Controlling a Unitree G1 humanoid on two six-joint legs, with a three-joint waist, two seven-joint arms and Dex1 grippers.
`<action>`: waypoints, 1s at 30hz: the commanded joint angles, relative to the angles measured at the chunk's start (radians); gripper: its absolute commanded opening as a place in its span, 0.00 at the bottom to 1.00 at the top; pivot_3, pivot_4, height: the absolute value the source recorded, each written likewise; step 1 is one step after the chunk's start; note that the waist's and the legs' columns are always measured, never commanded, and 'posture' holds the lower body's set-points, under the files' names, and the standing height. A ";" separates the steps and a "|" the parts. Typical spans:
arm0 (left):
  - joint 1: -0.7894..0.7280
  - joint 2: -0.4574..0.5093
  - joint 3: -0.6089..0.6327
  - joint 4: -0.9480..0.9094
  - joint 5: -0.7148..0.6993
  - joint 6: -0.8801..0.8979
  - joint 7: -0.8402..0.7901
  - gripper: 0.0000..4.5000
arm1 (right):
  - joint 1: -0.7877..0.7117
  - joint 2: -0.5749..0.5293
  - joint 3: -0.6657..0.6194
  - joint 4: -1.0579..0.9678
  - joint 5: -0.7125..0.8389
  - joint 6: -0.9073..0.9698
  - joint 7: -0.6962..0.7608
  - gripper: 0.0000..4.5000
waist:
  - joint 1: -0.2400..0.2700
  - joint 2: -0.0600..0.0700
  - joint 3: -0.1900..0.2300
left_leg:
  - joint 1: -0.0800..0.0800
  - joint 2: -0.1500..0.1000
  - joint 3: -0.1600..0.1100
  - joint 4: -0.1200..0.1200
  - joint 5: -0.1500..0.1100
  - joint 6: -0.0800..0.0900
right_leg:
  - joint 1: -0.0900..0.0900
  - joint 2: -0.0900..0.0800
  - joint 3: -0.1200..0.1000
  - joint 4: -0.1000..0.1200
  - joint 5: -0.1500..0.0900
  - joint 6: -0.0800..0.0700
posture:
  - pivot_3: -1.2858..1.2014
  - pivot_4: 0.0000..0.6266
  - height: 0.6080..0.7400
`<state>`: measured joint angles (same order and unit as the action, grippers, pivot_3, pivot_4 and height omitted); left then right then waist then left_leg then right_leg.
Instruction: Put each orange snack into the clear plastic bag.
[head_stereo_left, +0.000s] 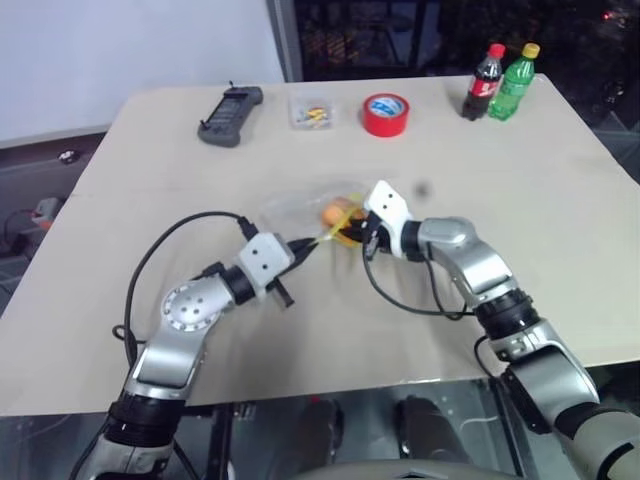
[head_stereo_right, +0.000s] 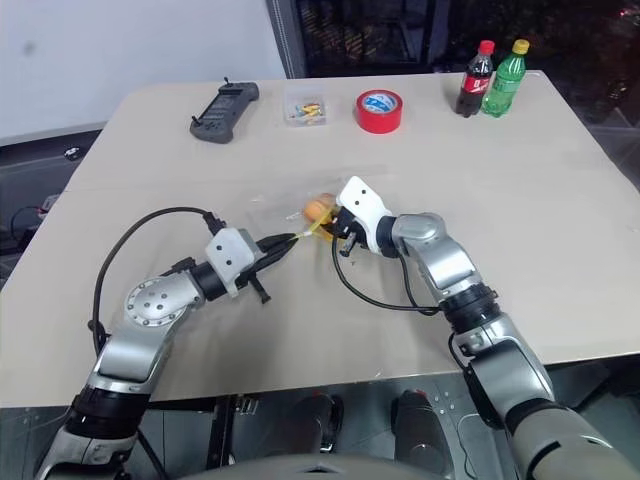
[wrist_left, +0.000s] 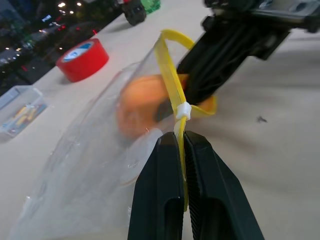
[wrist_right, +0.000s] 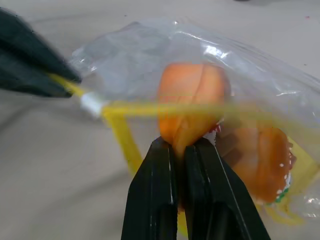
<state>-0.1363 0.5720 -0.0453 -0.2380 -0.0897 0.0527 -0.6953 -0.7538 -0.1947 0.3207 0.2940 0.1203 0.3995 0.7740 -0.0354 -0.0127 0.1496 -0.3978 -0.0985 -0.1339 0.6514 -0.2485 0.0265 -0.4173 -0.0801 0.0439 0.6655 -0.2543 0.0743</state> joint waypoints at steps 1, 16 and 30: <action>0.014 0.013 0.002 -0.061 0.008 -0.024 -0.004 0.00 | -0.068 0.063 -0.009 0.093 -0.005 -0.091 0.006 0.01 | -0.007 0.000 0.000 | 0.000 0.000 0.000 0.000 0.000 0.000 | 0.000 0.000 0.000 0.000 0.000 0.000 | 0.52 0.24 1.00; -0.031 -0.014 0.092 -0.022 -0.048 0.073 0.064 0.00 | 0.086 -0.092 -0.100 -0.179 0.041 -0.195 0.107 0.52 | -0.004 0.001 0.000 | 0.000 0.000 -0.001 0.000 0.000 0.000 | 0.000 0.001 0.000 0.000 0.000 0.000 | 0.52 0.24 1.00; -0.068 0.003 0.113 -0.022 -0.105 0.103 0.030 0.00 | 0.005 -0.235 0.043 0.188 -0.448 -0.699 -0.201 0.52 | -0.007 0.000 0.000 | 0.001 0.001 0.002 0.000 0.000 0.000 | -0.001 0.001 0.002 0.001 0.000 0.000 | 0.52 0.24 1.00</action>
<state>-0.1937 0.5647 0.0414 -0.2362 -0.1807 0.1635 -0.6613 -0.7043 -0.4392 0.3686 0.4526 -0.3138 -0.2419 0.6055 -0.0424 -0.0123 0.1501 -0.3968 -0.0978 -0.1320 0.6511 -0.2484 0.0262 -0.4179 -0.0787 0.0458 0.6665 -0.2543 0.0743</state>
